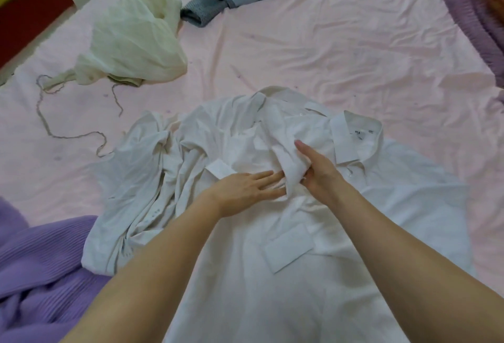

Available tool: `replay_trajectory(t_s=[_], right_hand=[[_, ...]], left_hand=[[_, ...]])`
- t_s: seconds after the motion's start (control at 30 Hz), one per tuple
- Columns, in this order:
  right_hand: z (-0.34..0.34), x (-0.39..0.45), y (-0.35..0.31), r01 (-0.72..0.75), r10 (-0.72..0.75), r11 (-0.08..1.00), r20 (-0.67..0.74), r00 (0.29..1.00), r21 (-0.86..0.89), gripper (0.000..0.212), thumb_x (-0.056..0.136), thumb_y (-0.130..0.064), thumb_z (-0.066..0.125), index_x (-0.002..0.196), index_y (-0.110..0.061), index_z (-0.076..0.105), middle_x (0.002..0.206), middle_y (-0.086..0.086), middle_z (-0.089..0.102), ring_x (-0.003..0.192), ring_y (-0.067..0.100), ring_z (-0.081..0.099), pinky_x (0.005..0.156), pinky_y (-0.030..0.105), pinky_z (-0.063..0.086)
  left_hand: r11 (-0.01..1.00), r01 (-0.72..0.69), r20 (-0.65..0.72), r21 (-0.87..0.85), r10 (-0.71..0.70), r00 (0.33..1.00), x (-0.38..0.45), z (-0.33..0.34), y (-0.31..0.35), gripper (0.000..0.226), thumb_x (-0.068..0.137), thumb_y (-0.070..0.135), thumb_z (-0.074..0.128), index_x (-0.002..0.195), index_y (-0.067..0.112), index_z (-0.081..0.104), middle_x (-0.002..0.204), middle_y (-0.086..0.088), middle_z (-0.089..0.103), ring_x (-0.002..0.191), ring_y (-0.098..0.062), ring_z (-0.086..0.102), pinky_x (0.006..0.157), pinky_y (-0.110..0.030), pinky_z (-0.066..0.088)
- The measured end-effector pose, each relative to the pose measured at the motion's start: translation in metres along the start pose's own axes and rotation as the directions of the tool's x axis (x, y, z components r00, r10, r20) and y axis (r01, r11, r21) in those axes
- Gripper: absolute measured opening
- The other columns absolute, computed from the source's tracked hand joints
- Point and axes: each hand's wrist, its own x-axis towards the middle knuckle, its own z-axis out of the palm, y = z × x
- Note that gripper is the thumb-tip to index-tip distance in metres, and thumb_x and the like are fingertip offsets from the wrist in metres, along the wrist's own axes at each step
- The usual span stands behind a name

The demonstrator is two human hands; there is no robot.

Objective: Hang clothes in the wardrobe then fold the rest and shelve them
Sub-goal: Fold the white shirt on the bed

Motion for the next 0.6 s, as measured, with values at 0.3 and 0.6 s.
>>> replay_trajectory(t_s=[0.3, 0.6], right_hand=[[-0.047, -0.042, -0.002, 0.248, -0.227, 0.943, -0.115, 0.967, 0.224, 0.046, 0.09, 0.014, 0.031, 0.087, -0.016, 0.066, 0.083, -0.002, 0.073, 0.08, 0.011, 0.069, 0.079, 0.024, 0.055], [-0.139, -0.119, 0.067, -0.304, -0.36, 0.689, -0.675, 0.644, -0.658, 0.033, 0.087, 0.002, 0.047, 0.119, 0.0, 0.054, 0.123, 0.018, 0.056, 0.114, 0.035, 0.052, 0.09, 0.035, 0.041]], left_hand=[[0.927, 0.374, -0.098, -0.03, -0.376, 0.922, 0.001, 0.016, 0.023, 0.05, 0.096, 0.006, 0.033, 0.145, 0.013, 0.026, 0.116, -0.007, 0.059, 0.115, -0.028, 0.051, 0.113, -0.035, 0.022], [0.912, 0.409, 0.099, -0.012, -0.406, 0.908, 0.022, 0.02, 0.095, 0.058, 0.096, 0.013, 0.043, 0.148, 0.016, 0.018, 0.124, -0.008, 0.055, 0.114, -0.028, 0.053, 0.094, -0.04, 0.038]])
